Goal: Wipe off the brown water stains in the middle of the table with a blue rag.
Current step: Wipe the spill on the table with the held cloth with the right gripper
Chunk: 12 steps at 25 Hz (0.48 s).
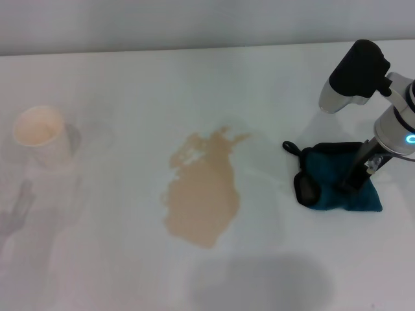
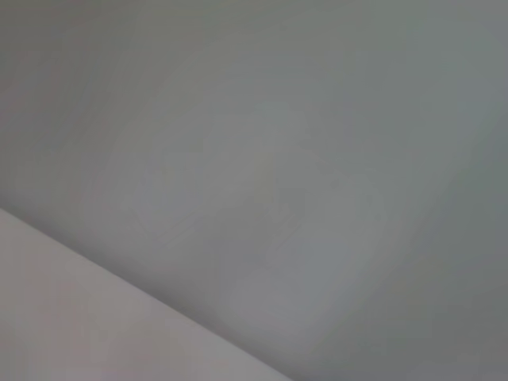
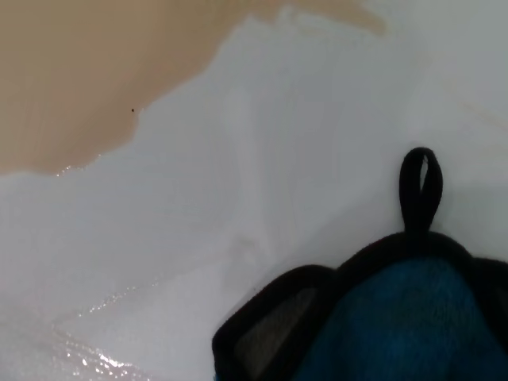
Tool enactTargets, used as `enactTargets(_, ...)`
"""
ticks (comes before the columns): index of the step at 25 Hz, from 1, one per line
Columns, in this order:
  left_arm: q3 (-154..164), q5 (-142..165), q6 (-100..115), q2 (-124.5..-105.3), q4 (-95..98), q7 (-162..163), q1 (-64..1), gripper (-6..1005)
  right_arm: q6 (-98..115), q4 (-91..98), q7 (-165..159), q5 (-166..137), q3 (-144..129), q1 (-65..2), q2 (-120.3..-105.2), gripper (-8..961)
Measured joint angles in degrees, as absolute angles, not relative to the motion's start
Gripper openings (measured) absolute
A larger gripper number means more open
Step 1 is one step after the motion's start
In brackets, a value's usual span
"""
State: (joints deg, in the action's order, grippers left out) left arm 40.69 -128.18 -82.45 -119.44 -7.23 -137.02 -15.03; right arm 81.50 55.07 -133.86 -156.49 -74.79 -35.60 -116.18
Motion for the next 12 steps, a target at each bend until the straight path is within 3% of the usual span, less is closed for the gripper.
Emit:
enactTargets(2,40.69,-128.2,-82.45,-119.44,-7.22,-137.02,-15.03,880,81.51,55.06,-133.86,-156.49,-74.77,-35.62,-116.17,117)
enactTargets(12,40.69,-128.31,-82.44,-119.36,-7.1,-137.02,-15.05,880,81.44,54.46,-133.59,-151.2,-77.4,-35.96,-116.06,49)
